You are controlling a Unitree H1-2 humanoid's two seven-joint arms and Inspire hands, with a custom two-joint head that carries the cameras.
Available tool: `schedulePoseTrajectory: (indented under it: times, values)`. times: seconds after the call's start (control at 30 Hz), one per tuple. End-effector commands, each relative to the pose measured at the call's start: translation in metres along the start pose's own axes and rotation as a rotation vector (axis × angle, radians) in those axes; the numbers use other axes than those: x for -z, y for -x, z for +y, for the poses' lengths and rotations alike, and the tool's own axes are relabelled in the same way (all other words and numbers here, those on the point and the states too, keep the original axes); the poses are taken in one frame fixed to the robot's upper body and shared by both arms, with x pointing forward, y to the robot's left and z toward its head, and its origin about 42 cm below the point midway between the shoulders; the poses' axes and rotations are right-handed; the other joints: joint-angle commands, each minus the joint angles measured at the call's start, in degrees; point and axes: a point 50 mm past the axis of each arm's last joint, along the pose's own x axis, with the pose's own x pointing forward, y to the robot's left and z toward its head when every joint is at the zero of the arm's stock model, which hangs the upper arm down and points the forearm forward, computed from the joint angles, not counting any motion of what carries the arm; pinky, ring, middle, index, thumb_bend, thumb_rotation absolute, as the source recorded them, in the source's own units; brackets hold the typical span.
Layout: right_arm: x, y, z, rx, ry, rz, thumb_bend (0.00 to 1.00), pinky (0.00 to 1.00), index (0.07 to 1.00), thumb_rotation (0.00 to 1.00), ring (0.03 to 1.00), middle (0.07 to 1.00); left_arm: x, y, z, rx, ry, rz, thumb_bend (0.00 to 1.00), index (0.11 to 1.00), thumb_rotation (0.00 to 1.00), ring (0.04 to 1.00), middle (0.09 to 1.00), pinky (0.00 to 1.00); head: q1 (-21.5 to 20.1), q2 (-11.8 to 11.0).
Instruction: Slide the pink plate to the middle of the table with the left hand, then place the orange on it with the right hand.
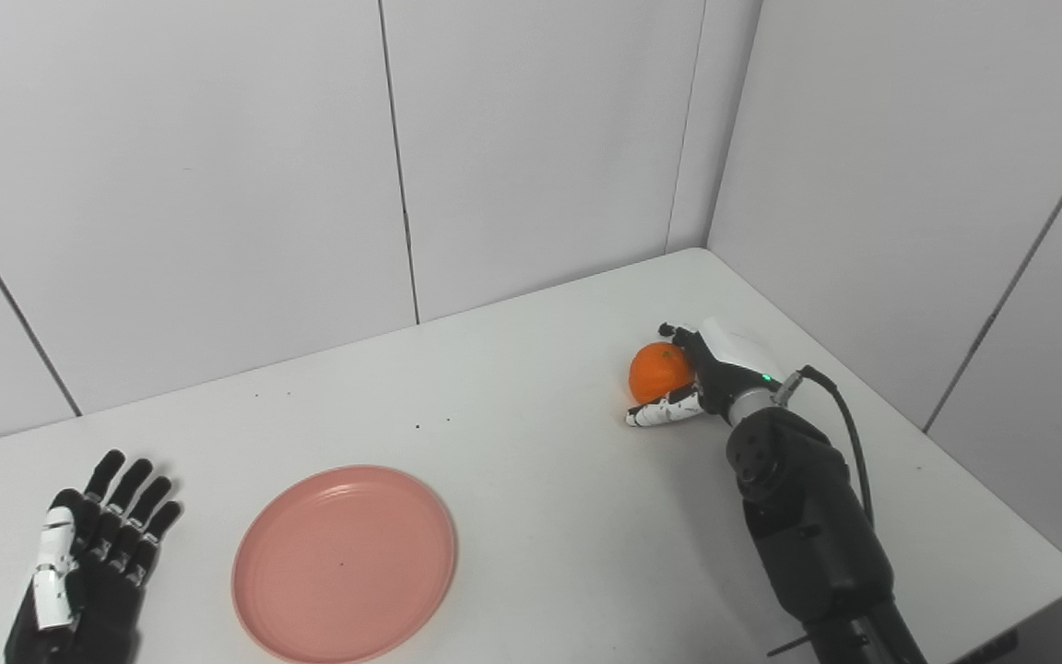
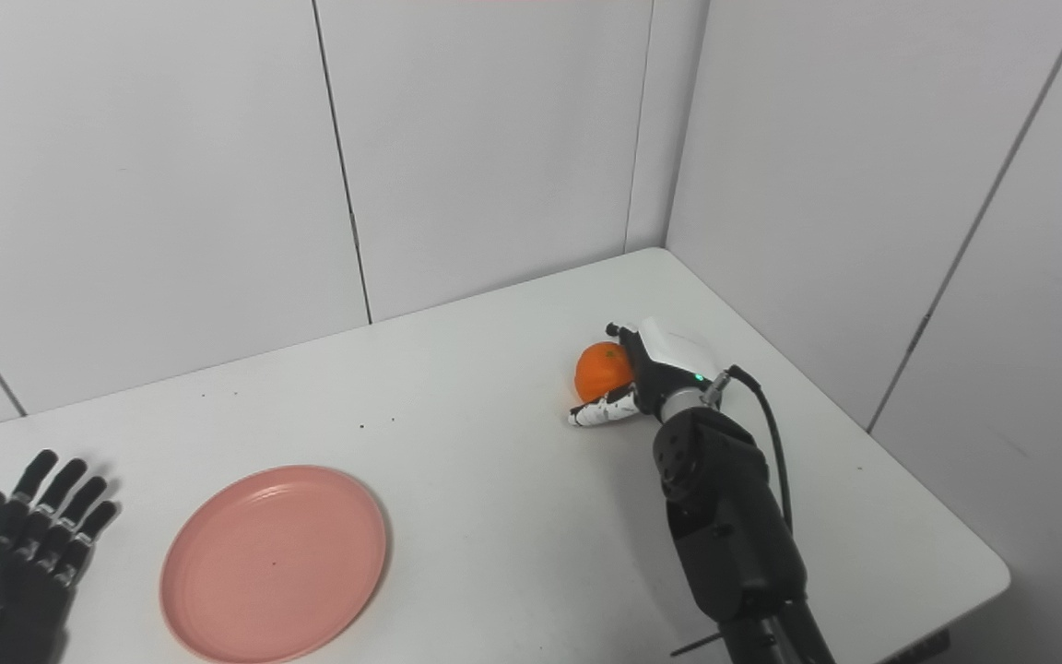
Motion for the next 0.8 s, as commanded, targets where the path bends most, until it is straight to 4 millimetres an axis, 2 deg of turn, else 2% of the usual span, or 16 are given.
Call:
schedulePoseTrajectory:
  times: [0.0,0.07,0.17,0.23,0.3,0.33,0.37,0.4,0.43,0.67,0.77]
  values:
    - [-0.011,-0.005,-0.020,0.072,-0.019,-0.025,0.88,0.61,0.825,0.26,0.749,0.807,0.004,0.001,-0.001,-0.006,-0.005,0.030,0.35,0.925,1.00,0.927,0.937,0.93,0.1,-0.1]
    - [-0.009,-0.006,-0.019,0.079,-0.022,-0.015,0.87,0.57,0.777,0.25,0.683,0.747,0.004,0.001,-0.001,-0.006,-0.003,0.030,0.35,0.926,1.00,0.928,0.938,0.93,0.1,-0.1]
    - [-0.008,-0.009,-0.017,0.086,-0.010,-0.014,0.85,0.55,0.725,0.24,0.641,0.704,0.004,0.001,-0.001,-0.005,-0.001,0.031,0.35,0.926,1.00,0.927,0.937,0.93,0.3,0.0]
    - [-0.007,-0.011,-0.015,0.087,-0.011,-0.014,0.81,0.47,0.627,0.19,0.546,0.615,0.004,0.001,-0.002,-0.006,0.003,0.034,0.35,0.929,1.00,0.932,0.941,0.94,0.5,0.0]
    - [-0.005,-0.014,-0.012,0.082,-0.016,-0.015,0.78,0.38,0.573,0.16,0.453,0.535,0.004,0.001,-0.002,-0.002,0.000,0.033,0.35,0.931,1.00,0.934,0.943,0.94,0.5,0.0]
    - [-0.004,-0.015,-0.011,0.081,-0.017,-0.016,0.78,0.37,0.569,0.15,0.447,0.530,0.005,0.001,-0.002,0.000,-0.002,0.032,0.35,0.931,1.00,0.934,0.943,0.94,0.6,0.0]
    - [-0.004,-0.015,-0.010,0.079,-0.020,-0.018,0.65,0.35,0.530,0.15,0.427,0.513,0.005,0.001,-0.001,0.003,-0.002,0.032,0.36,0.932,1.00,0.935,0.943,0.94,0.6,0.0]
    - [-0.004,-0.016,-0.009,0.080,-0.022,-0.022,0.57,0.33,0.505,0.15,0.402,0.489,0.006,0.001,-0.001,0.005,-0.003,0.032,0.36,0.934,1.00,0.937,0.945,0.94,0.7,0.1]
    - [-0.004,-0.016,-0.009,0.080,-0.024,-0.024,0.54,0.32,0.494,0.14,0.384,0.470,0.006,0.001,-0.001,0.007,-0.003,0.032,0.37,0.935,1.00,0.938,0.945,0.94,0.7,0.1]
    - [-0.006,-0.017,-0.009,0.111,-0.067,-0.043,0.51,0.29,0.488,0.14,0.367,0.458,0.007,0.001,-0.002,0.003,-0.005,0.032,0.38,0.929,1.00,0.934,0.940,0.94,1.3,0.1]
    - [-0.008,-0.015,-0.011,0.132,-0.094,-0.058,0.51,0.33,0.487,0.14,0.400,0.475,0.008,0.001,-0.004,0.004,-0.006,0.031,0.37,0.928,1.00,0.932,0.939,0.94,1.9,0.1]
